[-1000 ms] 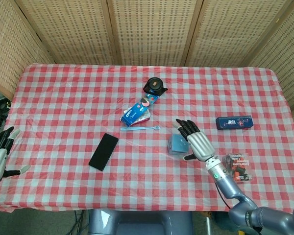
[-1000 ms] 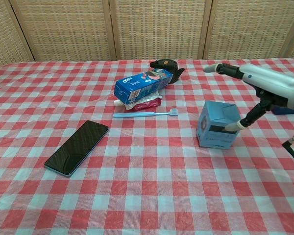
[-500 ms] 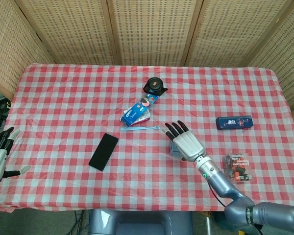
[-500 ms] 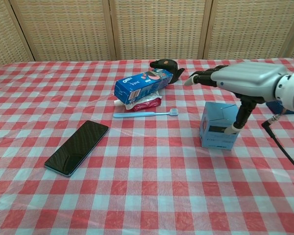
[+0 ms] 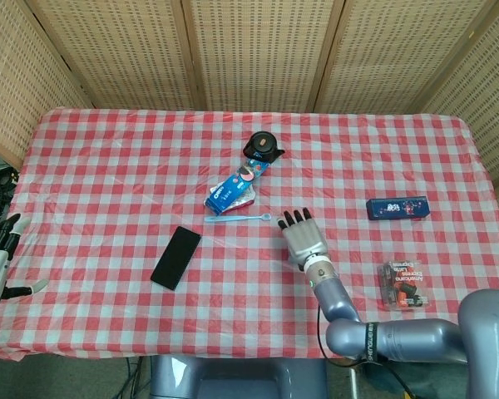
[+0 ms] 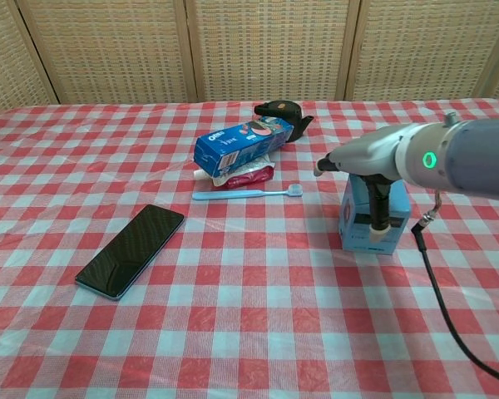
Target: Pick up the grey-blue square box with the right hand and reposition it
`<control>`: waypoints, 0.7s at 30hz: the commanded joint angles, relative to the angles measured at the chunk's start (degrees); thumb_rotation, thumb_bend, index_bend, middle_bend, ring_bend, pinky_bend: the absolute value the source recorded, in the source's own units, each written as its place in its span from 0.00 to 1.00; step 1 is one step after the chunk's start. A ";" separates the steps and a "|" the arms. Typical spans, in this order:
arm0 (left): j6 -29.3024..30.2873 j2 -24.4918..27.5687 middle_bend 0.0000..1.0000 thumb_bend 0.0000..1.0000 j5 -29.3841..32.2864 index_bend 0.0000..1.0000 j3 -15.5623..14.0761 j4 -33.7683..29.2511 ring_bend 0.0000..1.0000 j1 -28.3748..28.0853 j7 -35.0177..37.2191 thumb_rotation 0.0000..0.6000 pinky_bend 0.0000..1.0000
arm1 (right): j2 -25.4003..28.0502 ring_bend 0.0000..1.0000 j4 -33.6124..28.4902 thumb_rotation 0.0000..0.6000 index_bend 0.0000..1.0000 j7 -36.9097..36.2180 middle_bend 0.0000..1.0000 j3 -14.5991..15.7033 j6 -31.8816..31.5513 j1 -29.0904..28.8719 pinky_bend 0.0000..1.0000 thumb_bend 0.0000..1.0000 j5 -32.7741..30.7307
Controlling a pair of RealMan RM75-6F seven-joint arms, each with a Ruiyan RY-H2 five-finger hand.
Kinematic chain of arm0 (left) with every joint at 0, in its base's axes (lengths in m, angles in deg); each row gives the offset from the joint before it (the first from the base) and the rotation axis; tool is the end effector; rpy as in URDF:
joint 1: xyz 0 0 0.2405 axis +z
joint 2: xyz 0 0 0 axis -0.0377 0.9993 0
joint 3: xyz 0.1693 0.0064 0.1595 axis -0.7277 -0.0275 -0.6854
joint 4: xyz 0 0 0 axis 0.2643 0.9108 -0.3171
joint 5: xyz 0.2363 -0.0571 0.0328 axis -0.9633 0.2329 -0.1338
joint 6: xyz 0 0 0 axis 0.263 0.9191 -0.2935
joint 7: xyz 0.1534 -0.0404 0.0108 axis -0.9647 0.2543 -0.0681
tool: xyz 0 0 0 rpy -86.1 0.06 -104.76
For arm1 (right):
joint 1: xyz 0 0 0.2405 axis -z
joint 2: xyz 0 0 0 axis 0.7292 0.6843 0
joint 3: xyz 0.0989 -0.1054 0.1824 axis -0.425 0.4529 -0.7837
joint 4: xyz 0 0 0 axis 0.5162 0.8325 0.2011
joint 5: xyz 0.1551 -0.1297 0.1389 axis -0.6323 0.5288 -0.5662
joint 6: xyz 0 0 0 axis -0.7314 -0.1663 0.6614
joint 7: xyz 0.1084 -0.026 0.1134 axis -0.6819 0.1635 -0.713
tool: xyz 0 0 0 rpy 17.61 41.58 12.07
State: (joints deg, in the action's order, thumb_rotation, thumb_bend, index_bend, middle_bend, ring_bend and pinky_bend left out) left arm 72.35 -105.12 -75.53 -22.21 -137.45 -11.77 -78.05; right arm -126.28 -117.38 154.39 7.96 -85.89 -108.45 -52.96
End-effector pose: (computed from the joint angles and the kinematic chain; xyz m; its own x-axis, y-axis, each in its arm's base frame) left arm -0.2999 0.2213 0.1225 0.4335 0.1185 0.8933 0.8959 0.0499 -0.4414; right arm -0.0686 -0.3346 -0.0706 0.7354 -0.3990 0.5477 -0.6722 -0.3271 0.6642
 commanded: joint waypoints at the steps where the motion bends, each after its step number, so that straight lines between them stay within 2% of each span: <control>1: 0.05 -0.02 0.00 0.00 0.01 0.00 0.00 -0.03 0.00 0.00 -0.08 1.00 0.00 | -2.31 0.04 1.29 1.00 0.06 2.58 0.09 -0.89 -2.87 -2.97 0.00 0.15 -3.79; 4: 0.09 -0.09 0.00 0.00 0.01 0.00 -0.03 -0.05 0.00 0.02 -0.21 1.00 0.00 | -3.06 0.11 2.86 1.00 0.12 2.32 0.15 -0.76 -3.44 -3.39 0.01 0.15 -4.03; 6: 0.11 -0.12 0.00 0.00 0.05 0.00 -0.02 -0.05 0.00 0.01 -0.30 1.00 0.00 | -3.58 0.16 3.74 1.00 0.17 1.98 0.21 -0.51 -3.76 -3.49 0.06 0.16 -3.55; 12: -0.11 -0.16 0.00 0.00 0.21 0.00 -0.02 0.00 0.00 -0.10 -0.37 1.00 0.00 | -4.61 0.27 5.45 1.00 0.29 3.38 0.32 1.18 -4.88 -4.07 0.32 0.20 -3.30; 17: 0.01 -0.16 0.00 0.00 0.18 0.00 -0.01 0.00 0.00 -0.07 -0.34 1.00 0.00 | -4.70 0.43 5.59 1.00 0.43 2.98 0.47 1.48 -5.15 -4.06 0.63 0.29 -1.89; 21: 0.05 -0.16 0.00 0.00 0.08 0.00 -0.05 0.00 0.00 -0.07 -0.33 1.00 0.00 | -4.10 0.48 4.70 1.00 0.47 1.41 0.51 1.72 -5.21 -3.54 0.70 0.33 0.95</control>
State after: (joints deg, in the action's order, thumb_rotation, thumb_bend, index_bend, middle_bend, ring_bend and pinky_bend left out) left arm 72.41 -105.28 -75.45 -22.25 -137.45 -11.84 -78.38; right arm -130.65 -112.32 156.39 9.53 -91.05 -112.22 -52.80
